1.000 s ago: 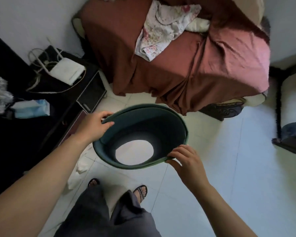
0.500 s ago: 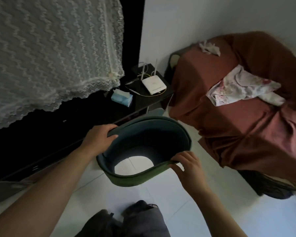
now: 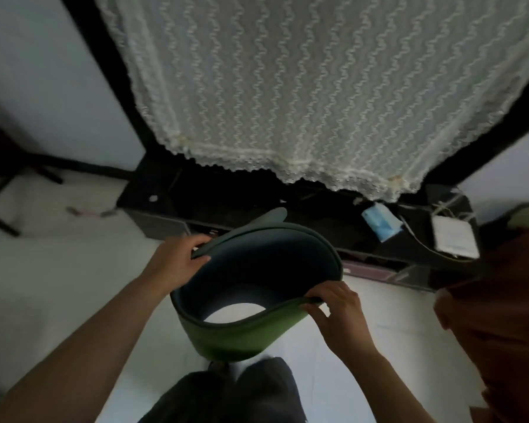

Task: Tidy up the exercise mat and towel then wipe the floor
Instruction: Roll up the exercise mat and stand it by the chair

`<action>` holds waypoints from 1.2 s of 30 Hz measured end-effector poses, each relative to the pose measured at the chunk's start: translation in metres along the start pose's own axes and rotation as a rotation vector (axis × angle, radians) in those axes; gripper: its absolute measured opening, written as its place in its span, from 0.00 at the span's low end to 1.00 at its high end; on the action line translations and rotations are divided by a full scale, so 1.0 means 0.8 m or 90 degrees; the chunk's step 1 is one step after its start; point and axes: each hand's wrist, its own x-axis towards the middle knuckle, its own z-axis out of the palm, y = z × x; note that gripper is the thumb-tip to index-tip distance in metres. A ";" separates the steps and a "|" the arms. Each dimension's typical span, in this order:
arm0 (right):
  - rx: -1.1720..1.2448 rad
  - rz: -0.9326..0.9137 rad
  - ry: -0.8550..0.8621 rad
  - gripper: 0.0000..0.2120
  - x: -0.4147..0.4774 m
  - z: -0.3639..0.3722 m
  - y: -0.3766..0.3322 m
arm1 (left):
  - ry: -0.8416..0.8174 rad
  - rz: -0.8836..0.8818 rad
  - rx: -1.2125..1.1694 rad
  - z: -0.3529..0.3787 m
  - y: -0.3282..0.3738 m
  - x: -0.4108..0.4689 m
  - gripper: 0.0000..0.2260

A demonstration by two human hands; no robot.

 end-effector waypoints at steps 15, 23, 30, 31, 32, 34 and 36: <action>0.135 -0.374 -0.258 0.13 0.141 0.133 -0.219 | 0.293 -0.385 -0.072 -0.120 -0.217 -0.192 0.11; 0.110 -0.429 -0.324 0.14 0.152 0.240 -0.368 | 0.316 -0.418 -0.149 -0.176 -0.353 -0.253 0.11; 0.105 -0.510 -0.348 0.08 0.176 0.318 -0.475 | 0.316 -0.450 -0.136 -0.236 -0.449 -0.282 0.11; 0.106 -0.521 -0.354 0.07 0.181 0.328 -0.487 | 0.317 -0.456 -0.136 -0.245 -0.459 -0.281 0.10; 0.106 -0.526 -0.362 0.07 0.188 0.339 -0.498 | 0.317 -0.460 -0.136 -0.254 -0.469 -0.280 0.10; 0.103 -0.526 -0.384 0.07 0.206 0.361 -0.521 | 0.318 -0.466 -0.128 -0.271 -0.489 -0.272 0.10; 0.105 -0.526 -0.395 0.06 0.226 0.385 -0.539 | 0.318 -0.481 -0.124 -0.289 -0.513 -0.258 0.10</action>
